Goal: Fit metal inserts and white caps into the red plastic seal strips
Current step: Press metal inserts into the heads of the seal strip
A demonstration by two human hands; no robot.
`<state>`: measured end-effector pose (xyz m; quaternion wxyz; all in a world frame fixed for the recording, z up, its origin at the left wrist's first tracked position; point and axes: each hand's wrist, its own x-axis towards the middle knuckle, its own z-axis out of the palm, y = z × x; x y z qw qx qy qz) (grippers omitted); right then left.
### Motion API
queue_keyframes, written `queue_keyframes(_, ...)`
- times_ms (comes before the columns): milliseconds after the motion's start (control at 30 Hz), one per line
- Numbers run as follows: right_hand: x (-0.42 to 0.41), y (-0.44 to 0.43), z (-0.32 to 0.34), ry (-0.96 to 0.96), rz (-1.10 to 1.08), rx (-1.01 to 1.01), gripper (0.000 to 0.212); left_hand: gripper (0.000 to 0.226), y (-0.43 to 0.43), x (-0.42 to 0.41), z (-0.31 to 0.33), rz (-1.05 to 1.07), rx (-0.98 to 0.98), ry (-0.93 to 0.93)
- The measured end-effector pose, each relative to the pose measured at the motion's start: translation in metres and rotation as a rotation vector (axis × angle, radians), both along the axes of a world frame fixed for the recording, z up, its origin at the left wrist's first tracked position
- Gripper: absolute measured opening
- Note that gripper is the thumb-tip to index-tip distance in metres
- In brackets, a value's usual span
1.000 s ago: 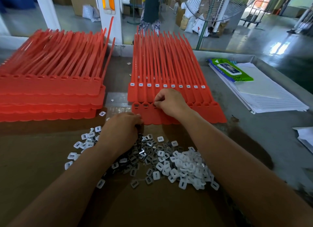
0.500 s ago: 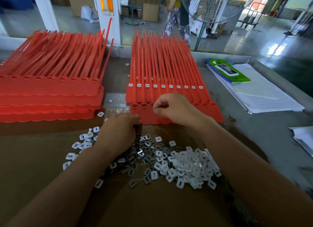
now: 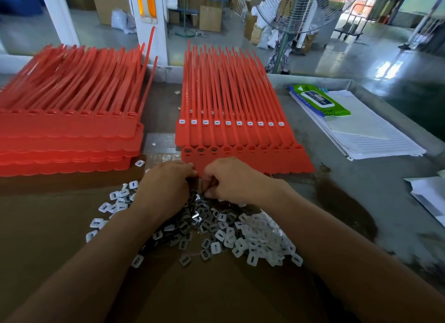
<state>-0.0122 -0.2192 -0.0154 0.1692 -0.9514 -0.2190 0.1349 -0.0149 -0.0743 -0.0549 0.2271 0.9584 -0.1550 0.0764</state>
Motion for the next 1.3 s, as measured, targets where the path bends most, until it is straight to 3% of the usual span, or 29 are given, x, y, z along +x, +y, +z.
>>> queue_keyframes(367,-0.008,-0.002,-0.001,0.015,-0.035,0.052,0.015,0.043,0.001,-0.001,-0.003,0.004,-0.010,-0.012)
queue_keyframes(633,-0.007,0.001,0.000,0.027,-0.002,-0.025,0.013,0.044,0.001,-0.001,-0.002,-0.002,0.000,0.000)
queue_keyframes(967,-0.012,-0.008,0.002,0.036,-0.005,0.164,0.013,0.042,0.001,-0.002,-0.001,0.007,0.009,0.015)
queue_keyframes(1300,0.003,-0.023,0.002,-0.031,-0.166,0.282,0.010,0.041,0.001,-0.002,-0.003,0.027,-0.019,-0.011)
